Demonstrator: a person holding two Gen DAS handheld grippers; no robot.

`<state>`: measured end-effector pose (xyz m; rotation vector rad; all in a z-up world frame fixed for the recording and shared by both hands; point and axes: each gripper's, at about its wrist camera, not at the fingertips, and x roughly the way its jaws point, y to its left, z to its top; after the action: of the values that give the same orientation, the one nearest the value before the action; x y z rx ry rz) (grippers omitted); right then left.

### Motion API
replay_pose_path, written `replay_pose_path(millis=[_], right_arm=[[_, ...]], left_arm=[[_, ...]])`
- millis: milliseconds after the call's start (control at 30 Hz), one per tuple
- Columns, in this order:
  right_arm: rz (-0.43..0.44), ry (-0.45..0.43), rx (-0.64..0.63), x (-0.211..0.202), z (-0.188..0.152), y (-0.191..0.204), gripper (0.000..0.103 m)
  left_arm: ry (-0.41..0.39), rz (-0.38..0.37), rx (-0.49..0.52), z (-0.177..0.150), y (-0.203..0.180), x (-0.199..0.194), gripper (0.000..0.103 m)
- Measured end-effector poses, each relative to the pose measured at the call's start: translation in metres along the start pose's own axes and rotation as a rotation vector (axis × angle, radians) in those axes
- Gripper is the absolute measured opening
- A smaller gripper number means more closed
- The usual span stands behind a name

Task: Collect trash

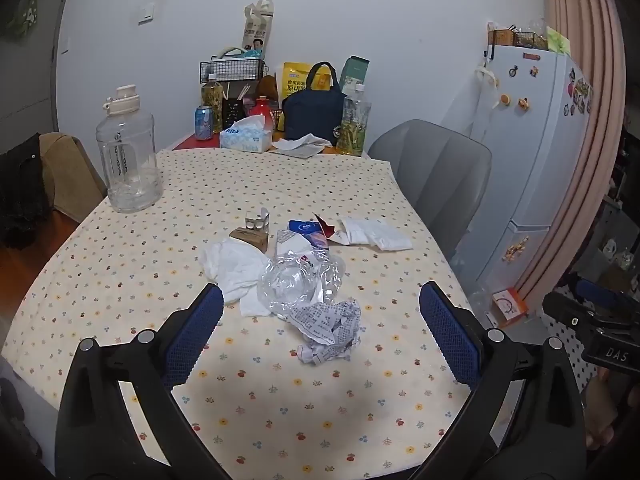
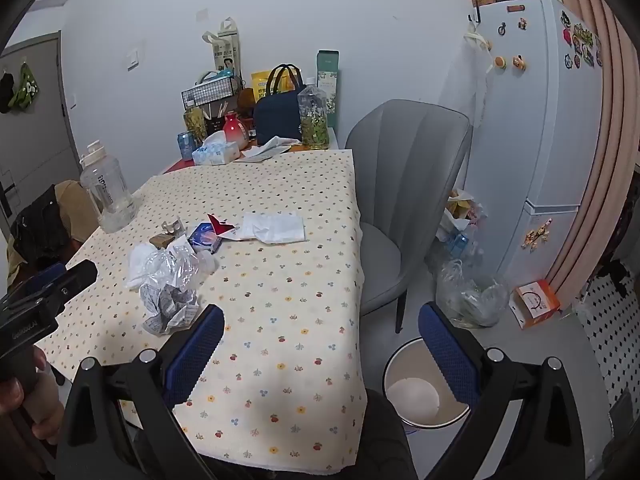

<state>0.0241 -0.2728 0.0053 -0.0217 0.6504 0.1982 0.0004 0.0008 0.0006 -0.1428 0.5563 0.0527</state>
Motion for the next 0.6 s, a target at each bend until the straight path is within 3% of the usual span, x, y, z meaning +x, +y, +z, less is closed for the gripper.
replay_pose_path(millis=[600], right_arm=[[0.013,-0.004,0.039,0.003,0.0,-0.007,0.095]], left_arm=[[0.011,-0.02,-0.001,-0.001,-0.001,0.003,0.098]])
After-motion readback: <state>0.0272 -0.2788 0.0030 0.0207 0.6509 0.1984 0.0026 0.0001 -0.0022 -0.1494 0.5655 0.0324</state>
